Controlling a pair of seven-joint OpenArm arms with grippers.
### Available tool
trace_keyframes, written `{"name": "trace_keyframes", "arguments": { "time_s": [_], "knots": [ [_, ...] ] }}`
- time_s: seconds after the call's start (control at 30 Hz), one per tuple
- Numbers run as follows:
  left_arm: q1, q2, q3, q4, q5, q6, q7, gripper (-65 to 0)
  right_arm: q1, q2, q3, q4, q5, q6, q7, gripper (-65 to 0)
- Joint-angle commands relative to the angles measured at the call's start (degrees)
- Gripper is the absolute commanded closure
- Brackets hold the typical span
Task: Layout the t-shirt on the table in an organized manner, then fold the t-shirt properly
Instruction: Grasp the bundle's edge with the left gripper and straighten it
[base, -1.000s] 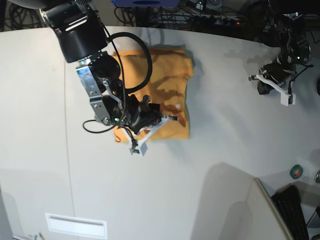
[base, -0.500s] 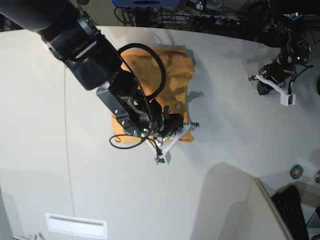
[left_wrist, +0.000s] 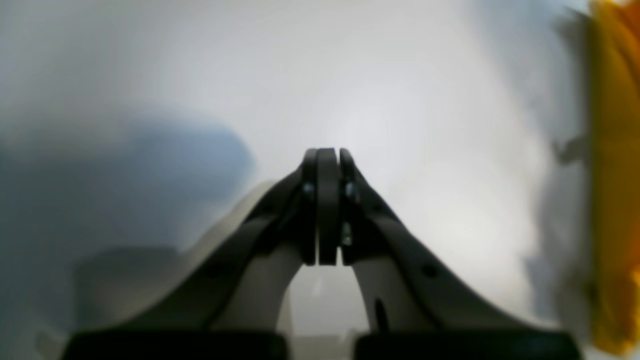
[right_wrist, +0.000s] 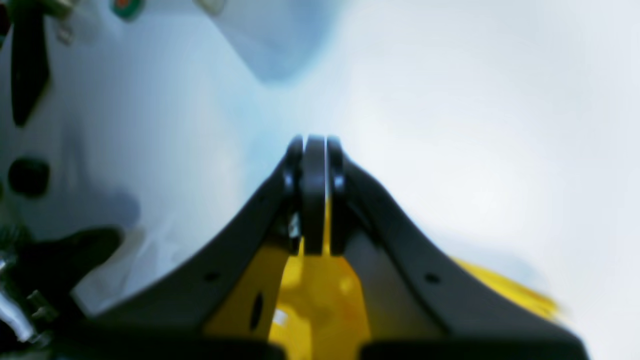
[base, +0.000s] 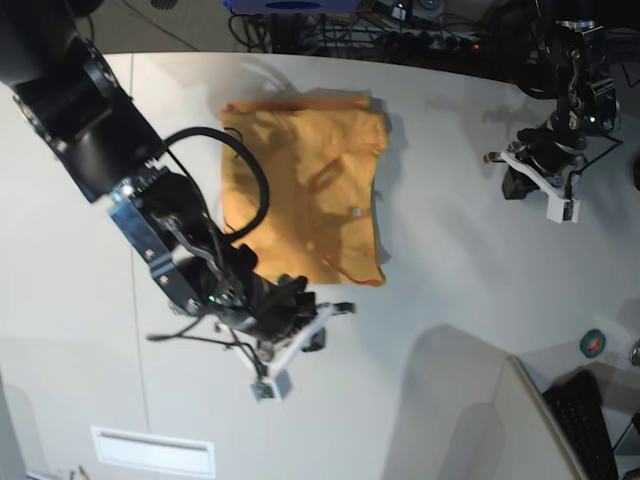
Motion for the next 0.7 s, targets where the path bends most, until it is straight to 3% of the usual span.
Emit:
{"name": "trace_keyframes", "arguments": {
  "time_s": [0.0, 0.1, 0.17, 0.27, 0.3, 0.43, 0.57, 0.67],
  "knots": [
    [0.0, -0.7, -0.1, 3.3, -1.9, -0.3, 0.5, 0.0, -0.8, 1.2, 1.8, 3.8, 0.4, -0.7, 0.7, 0.0],
    [-0.2, 1.0, 0.2, 8.1, -9.9, -0.3, 5.6, 0.0, -6.0, 7.7, 8.0, 11.5, 0.4, -3.1, 0.7, 0.0],
    [-0.4, 1.6, 1.9, 9.3, -16.1, -0.3, 7.4, -24.0, -10.3, 11.6, 13.0, 15.6, 0.4, -3.4, 0.9, 0.0],
    [-2.1, 1.5, 9.6, 9.2, -19.8, -0.3, 7.6, -59.9, -16.6, 14.6, 21.1, 19.7, 0.4, -3.2, 0.9, 0.0],
    [-3.0, 1.8, 12.2, 8.7, -19.8, -0.3, 7.6, -65.0, -18.8, 15.6, 24.0, 20.7, 0.4, -3.1, 0.8, 0.0],
    [-6.7, 3.7, 19.4, 3.7, -19.8, -0.2, 7.5, -65.0, -25.8, 16.9, 32.6, 22.7, 0.4, 0.6, 0.8, 0.0],
    [-10.8, 6.8, 21.1, -3.5, -19.8, -0.1, 7.5, -65.0, -30.5, 16.3, 40.0, 22.7, 0.4, 5.6, 0.7, 0.0],
    [-12.1, 7.9, 21.2, -7.1, -19.7, 0.1, 7.5, -65.0, -32.8, 16.3, 42.7, 22.6, 0.4, 7.0, 0.7, 0.0]
  ]
}}
